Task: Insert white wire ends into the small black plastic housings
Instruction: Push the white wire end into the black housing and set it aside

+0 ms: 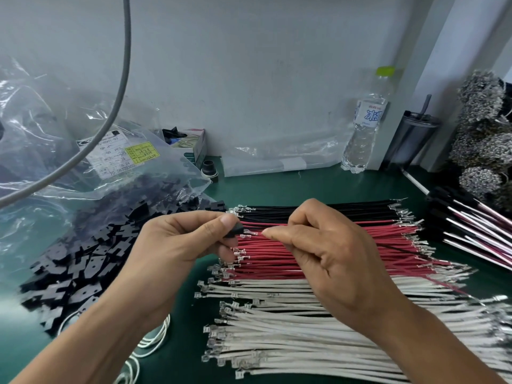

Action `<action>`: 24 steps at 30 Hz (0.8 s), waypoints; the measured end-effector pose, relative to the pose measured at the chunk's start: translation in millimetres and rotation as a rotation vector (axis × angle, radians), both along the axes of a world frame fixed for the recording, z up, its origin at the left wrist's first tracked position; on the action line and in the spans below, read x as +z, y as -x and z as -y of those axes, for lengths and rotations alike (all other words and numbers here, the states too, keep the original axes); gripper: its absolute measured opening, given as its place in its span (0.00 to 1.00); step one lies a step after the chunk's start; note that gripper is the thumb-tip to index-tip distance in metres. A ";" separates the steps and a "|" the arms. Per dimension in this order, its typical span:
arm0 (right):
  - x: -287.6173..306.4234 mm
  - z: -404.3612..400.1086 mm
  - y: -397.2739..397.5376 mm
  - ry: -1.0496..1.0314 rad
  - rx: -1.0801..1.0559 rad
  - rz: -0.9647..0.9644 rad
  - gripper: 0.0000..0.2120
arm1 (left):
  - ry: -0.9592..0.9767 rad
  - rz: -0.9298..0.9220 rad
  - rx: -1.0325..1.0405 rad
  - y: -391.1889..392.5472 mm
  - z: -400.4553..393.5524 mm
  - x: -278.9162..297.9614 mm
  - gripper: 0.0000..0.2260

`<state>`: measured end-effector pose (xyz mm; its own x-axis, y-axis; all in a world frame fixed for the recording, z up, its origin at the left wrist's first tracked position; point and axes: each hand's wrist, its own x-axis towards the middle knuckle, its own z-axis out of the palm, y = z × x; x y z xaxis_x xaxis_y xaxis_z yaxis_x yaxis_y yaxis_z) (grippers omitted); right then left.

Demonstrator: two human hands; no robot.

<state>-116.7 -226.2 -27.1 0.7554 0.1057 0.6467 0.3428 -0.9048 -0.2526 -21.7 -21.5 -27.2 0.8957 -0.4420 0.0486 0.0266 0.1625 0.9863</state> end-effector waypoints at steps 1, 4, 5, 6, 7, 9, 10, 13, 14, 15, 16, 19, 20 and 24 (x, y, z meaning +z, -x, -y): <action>0.4 -0.6 0.2 -0.011 0.009 -0.004 0.12 | 0.015 -0.013 -0.006 -0.3 -0.3 0.8 0.15; 3.2 -0.7 0.6 -0.037 0.014 -0.009 0.10 | 0.030 -0.041 -0.027 -0.4 0.1 1.9 0.15; 3.4 -1.1 0.7 -0.049 0.013 -0.009 0.10 | 0.028 -0.048 -0.034 -0.1 0.2 2.3 0.15; 3.0 -1.6 0.5 -0.063 0.015 -0.009 0.10 | 0.022 -0.049 -0.039 0.2 0.0 2.5 0.16; 2.4 -1.8 0.1 -0.077 0.018 -0.011 0.10 | 0.013 -0.046 -0.042 0.2 -0.2 2.7 0.16; 0.9 -2.5 -0.7 -0.106 0.021 -0.018 0.10 | 0.001 -0.037 -0.052 0.4 -0.5 2.9 0.15; 0.2 -3.0 -1.1 -0.126 0.019 -0.027 0.10 | -0.003 -0.034 -0.057 0.6 -0.4 3.1 0.15; 0.5 -7.5 -0.9 -0.091 -0.010 -0.039 0.11 | -0.031 0.030 -0.040 2.0 -0.9 4.4 0.14; 0.8 -8.8 -1.2 -0.062 -0.023 -0.032 0.11 | -0.048 0.067 -0.027 2.7 -1.3 5.0 0.13; 1.0 -9.2 -1.2 -0.051 -0.031 -0.031 0.11 | -0.066 0.100 -0.017 3.3 -1.6 5.6 0.12; 2.0 -9.3 -0.9 -0.052 -0.034 -0.037 0.11 | -0.087 0.126 -0.015 4.2 -1.7 6.0 0.12; 6.0 -8.3 1.2 0.080 -0.060 -0.044 0.06 | -0.158 0.163 -0.027 6.3 0.3 4.6 0.11; 7.1 -8.6 1.6 0.141 -0.076 -0.032 0.05 | -0.161 0.159 -0.028 6.6 1.2 3.8 0.10; 2.5 -13.1 1.2 -0.040 -0.042 -0.044 0.09 | -0.064 0.078 -0.005 6.5 3.2 1.2 0.12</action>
